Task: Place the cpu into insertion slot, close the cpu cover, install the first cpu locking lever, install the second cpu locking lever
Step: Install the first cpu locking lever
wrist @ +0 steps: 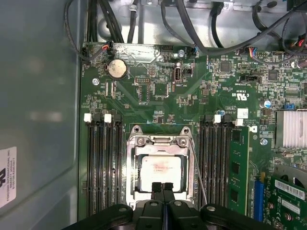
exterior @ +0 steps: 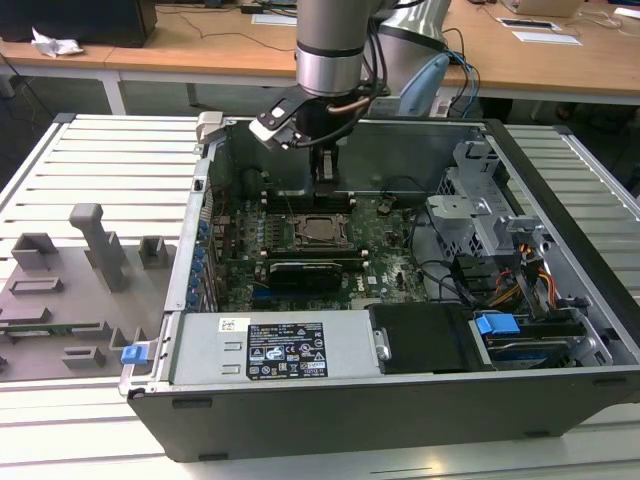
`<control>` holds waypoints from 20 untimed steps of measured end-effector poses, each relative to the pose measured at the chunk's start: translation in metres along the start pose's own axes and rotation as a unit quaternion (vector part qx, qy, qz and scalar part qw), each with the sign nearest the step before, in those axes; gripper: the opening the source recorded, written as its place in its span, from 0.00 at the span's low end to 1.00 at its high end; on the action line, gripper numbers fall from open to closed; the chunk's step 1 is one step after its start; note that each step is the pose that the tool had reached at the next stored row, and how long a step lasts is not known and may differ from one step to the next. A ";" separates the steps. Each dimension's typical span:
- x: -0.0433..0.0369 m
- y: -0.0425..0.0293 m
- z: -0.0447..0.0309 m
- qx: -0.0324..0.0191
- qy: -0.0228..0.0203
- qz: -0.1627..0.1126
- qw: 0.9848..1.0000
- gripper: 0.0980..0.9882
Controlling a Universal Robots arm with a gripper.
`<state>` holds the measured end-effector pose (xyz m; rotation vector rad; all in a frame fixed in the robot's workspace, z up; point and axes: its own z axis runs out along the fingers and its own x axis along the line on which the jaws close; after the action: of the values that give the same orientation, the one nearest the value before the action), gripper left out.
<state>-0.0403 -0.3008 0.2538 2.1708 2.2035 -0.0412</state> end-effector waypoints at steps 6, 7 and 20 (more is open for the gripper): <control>-0.0005 0.0001 -0.0101 0.000 0.000 0.000 1.000 0.01; -0.0006 0.0002 -0.0121 0.000 0.000 0.000 1.000 0.01; 0.0015 0.0004 -0.0267 -0.003 -0.002 -0.036 0.999 0.01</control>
<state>-0.0404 -0.2979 0.2804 2.0854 2.2772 -0.0425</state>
